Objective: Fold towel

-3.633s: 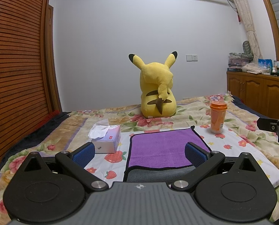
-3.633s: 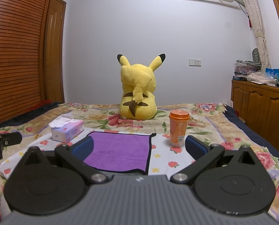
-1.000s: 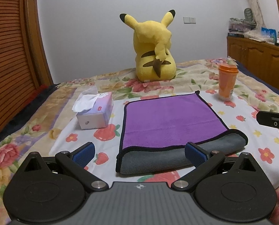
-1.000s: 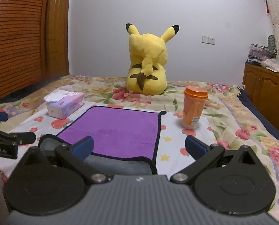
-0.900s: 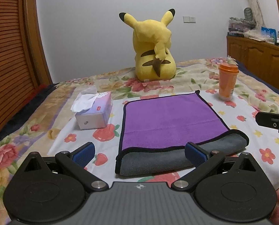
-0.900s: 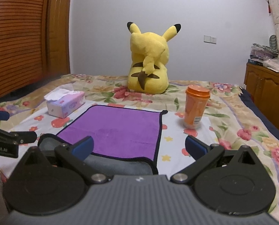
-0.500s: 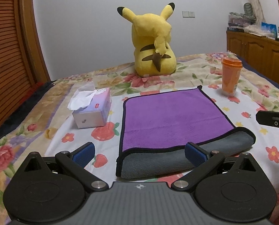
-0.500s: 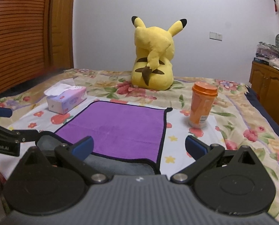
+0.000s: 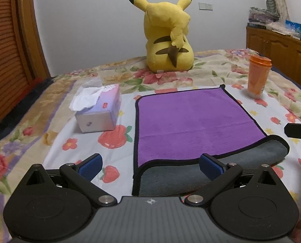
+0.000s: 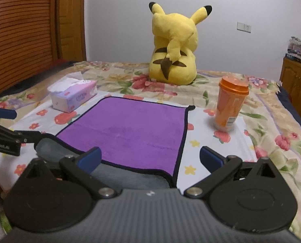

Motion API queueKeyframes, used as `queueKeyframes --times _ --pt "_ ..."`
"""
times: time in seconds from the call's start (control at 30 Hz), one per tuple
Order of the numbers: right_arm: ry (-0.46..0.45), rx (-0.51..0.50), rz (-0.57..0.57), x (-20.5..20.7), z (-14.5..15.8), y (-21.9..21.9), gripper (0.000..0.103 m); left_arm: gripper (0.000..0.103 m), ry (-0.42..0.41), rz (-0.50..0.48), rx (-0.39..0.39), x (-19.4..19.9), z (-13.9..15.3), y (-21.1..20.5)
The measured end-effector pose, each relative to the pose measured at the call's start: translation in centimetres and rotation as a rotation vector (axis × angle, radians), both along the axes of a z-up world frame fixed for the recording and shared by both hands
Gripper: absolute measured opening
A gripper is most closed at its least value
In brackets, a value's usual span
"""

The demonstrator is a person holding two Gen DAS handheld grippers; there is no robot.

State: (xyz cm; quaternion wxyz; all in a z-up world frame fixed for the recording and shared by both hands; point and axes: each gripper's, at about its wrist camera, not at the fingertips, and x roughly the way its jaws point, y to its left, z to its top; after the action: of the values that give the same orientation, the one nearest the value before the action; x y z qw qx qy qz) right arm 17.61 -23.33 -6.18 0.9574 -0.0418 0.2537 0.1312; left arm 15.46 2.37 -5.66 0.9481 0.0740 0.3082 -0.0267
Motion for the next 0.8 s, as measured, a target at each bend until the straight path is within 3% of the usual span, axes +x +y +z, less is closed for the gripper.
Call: queueKeyframes --times 0.53,0.63,0.7,0.8 --pt "0.092 0.012 0.016 2.5 -1.7 -0.4 0.102 0.102 0.071 0.006 -0.044 3.3 -1.3 1.5" --pt "0.107 0.012 0.015 3.0 -2.0 -0.5 0.098 0.094 0.091 0.002 -0.061 3.9 -1.7 2.1" --pt "0.123 0.013 0.019 3.4 -2.2 -0.6 0.09 0.09 0.115 -0.005 -0.074 4.2 -2.0 2.4" --pt "0.139 0.013 0.031 3.7 -2.5 -0.5 0.088 0.079 0.151 -0.018 -0.094 4.7 -2.5 2.9"
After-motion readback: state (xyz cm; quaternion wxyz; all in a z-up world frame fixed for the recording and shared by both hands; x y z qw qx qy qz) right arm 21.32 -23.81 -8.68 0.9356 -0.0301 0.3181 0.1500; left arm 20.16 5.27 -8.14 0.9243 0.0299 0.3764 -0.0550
